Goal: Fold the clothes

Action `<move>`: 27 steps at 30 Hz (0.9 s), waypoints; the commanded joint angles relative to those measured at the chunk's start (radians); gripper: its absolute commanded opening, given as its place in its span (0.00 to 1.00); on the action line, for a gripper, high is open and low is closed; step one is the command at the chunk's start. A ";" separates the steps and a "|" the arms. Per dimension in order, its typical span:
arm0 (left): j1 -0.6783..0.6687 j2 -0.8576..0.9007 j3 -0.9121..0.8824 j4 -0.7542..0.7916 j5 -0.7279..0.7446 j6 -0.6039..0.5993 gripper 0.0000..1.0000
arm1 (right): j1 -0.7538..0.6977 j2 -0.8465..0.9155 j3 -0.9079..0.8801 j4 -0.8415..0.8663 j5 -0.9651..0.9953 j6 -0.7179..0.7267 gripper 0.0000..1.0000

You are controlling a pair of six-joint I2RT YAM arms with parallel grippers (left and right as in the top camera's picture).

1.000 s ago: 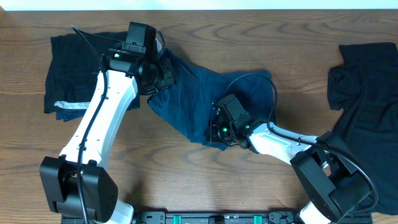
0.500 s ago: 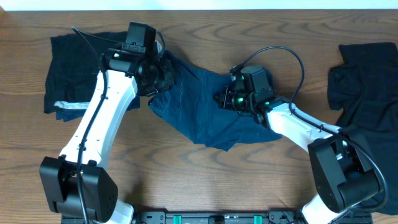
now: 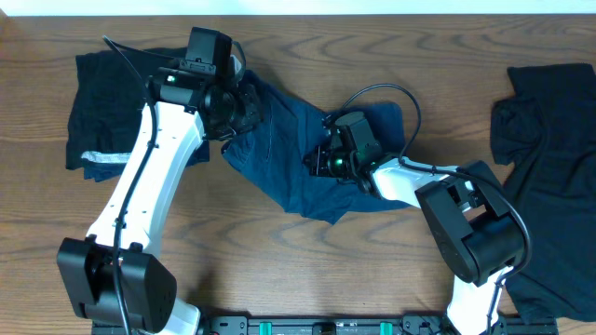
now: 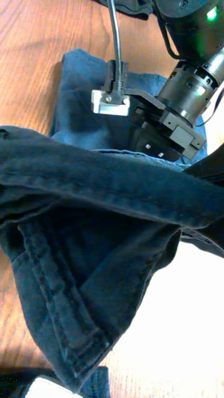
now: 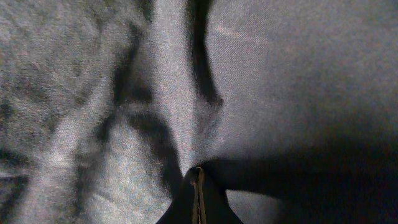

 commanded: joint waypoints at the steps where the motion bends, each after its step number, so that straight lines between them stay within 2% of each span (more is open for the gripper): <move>1: -0.003 -0.026 0.029 -0.010 0.017 0.023 0.06 | 0.000 0.016 0.002 -0.014 0.000 -0.014 0.01; 11: -0.002 -0.026 0.029 -0.019 0.013 0.040 0.06 | -0.101 -0.145 0.068 -0.040 -0.002 -0.080 0.01; 21: -0.002 -0.026 0.029 -0.022 0.013 0.049 0.06 | -0.076 -0.113 0.082 -0.012 0.152 -0.081 0.01; 27: -0.003 -0.026 0.029 -0.022 0.006 0.052 0.06 | -0.018 -0.007 0.083 0.149 0.169 -0.080 0.01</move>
